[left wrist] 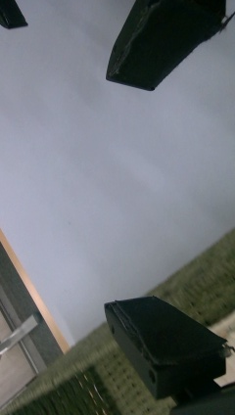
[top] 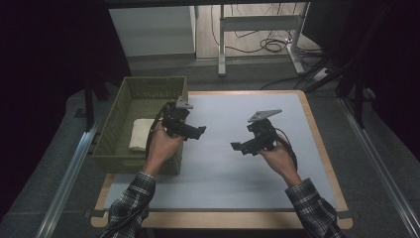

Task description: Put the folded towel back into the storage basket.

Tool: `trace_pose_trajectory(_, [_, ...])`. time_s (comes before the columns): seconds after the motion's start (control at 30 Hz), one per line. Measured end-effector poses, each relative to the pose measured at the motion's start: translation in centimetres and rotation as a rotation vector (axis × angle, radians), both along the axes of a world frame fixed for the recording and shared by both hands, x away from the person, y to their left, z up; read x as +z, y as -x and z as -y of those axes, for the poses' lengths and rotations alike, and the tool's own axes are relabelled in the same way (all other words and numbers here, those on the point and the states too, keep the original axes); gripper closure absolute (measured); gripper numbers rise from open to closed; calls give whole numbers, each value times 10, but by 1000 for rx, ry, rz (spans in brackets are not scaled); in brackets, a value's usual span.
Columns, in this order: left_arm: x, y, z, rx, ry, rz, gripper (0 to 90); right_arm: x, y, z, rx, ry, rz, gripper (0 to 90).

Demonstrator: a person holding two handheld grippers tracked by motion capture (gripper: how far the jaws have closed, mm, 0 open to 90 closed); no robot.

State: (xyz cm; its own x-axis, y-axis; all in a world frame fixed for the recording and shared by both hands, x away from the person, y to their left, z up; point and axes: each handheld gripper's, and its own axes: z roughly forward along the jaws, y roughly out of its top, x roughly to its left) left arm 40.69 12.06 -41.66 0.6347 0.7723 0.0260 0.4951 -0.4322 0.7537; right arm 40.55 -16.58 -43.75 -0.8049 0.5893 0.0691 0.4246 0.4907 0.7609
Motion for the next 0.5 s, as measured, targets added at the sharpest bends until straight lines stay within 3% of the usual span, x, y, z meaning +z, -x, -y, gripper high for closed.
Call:
trace_pose_trajectory(0.17, [-9,1,18,-34,14,-12,0,-4,5,22,-27,-3,2,14])
trace_pose_trajectory(0.23, [-10,3,26,-15,-68,16,0,-6,7,31,-40,-2,-2,15])
trace_pose_trajectory(0.27, [-10,3,26,-15,-68,16,1,-7,8,36,-45,3,0,14])
trace_pose_trajectory(0.3, [-9,5,30,-18,-107,29,4,-8,9,41,-53,7,-3,14])
trace_pose_trajectory(0.37, [-6,7,30,-20,-88,21,4,-9,11,48,-62,13,-4,14])
trace_pose_trajectory(0.5, [-2,8,31,-39,-4,-2,2,-11,14,63,-85,5,-6,14])
